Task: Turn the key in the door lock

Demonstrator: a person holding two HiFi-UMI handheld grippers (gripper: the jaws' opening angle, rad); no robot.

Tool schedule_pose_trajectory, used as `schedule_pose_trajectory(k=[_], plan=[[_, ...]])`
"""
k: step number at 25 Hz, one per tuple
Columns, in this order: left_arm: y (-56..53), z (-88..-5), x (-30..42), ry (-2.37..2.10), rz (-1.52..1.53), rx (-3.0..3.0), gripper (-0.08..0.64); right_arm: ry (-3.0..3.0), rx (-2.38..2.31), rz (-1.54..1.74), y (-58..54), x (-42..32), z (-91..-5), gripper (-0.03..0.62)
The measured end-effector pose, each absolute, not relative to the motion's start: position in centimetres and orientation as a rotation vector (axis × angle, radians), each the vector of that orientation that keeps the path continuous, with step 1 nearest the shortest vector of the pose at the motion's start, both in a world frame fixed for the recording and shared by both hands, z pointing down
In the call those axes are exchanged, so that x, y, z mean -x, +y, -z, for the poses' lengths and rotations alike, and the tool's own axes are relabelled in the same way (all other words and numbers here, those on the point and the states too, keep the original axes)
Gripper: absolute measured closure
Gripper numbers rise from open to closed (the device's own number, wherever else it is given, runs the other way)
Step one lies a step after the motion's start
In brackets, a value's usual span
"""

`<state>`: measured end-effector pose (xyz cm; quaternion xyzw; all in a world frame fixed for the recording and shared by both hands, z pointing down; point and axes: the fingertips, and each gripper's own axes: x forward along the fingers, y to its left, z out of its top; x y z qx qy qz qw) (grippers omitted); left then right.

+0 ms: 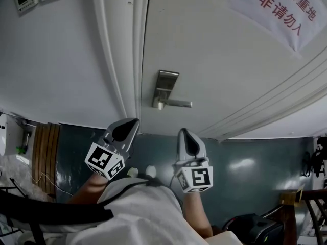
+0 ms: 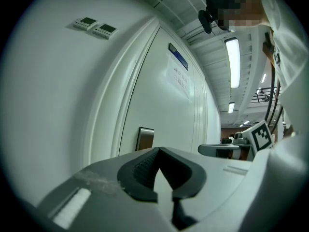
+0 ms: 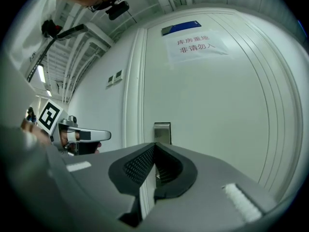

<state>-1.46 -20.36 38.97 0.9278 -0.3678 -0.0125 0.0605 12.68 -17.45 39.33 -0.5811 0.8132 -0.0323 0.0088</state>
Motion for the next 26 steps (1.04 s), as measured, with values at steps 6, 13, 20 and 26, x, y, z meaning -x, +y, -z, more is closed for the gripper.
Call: schedule_pose_trajectory(k=[6,13,20,26], plan=[[-20.4,-38.9,1.8,-1.116,0.036,-2.805,0.554,2.533,1.813,0.138,-17.9,-12.6,-39.8,0.584],[-20.4,-39.0,1.8,-1.106,0.033,-2.811,0.555,2.523,1.823,0.143,-17.9,-12.6,-39.6,0.584],[-19.6,-39.2,2.4,-1.061,0.032,-2.817,0.554,2.517,1.849,0.149,-17.0,-11.9,-39.8,0.584],[-18.9,-39.5,3.5,-1.021,0.026,-2.837,0.554,2.534,1.91,0.149,-17.0,-10.5,-41.7,0.584]])
